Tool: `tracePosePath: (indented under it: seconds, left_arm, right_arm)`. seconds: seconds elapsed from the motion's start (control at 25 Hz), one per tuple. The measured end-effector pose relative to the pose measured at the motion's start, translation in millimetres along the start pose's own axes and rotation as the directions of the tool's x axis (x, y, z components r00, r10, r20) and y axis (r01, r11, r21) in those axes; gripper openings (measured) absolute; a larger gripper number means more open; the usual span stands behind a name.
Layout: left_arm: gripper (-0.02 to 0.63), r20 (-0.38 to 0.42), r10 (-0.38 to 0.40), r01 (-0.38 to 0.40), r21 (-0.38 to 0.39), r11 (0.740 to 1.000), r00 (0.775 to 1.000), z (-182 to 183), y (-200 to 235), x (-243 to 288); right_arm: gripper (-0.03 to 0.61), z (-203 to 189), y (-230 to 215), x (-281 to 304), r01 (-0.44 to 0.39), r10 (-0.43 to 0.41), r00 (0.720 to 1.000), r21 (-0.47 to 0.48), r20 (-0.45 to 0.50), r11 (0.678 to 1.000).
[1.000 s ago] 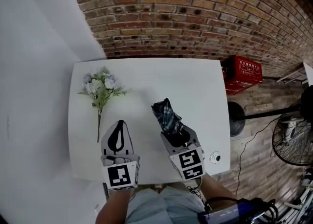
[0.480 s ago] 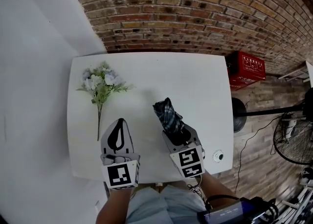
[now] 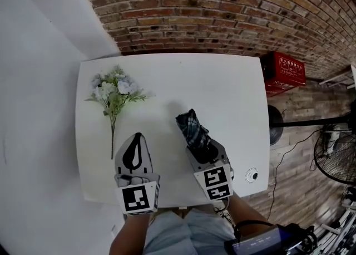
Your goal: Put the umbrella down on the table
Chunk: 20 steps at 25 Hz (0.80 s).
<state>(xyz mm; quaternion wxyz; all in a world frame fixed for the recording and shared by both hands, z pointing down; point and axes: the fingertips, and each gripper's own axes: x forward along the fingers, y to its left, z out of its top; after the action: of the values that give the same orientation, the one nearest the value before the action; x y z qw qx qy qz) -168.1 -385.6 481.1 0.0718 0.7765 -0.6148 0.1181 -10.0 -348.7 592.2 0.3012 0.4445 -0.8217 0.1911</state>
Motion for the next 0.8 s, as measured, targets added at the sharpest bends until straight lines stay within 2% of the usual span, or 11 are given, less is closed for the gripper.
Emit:
tracePosePath:
  seconds: [0.8]
  left_arm:
    - [0.008,-0.030,-0.017,0.017,-0.005,1.000,0.999,-14,5,16]
  right_arm:
    - [0.232,-20,-14,23,-0.004,0.016,0.995,0.119,-0.100,0.993]
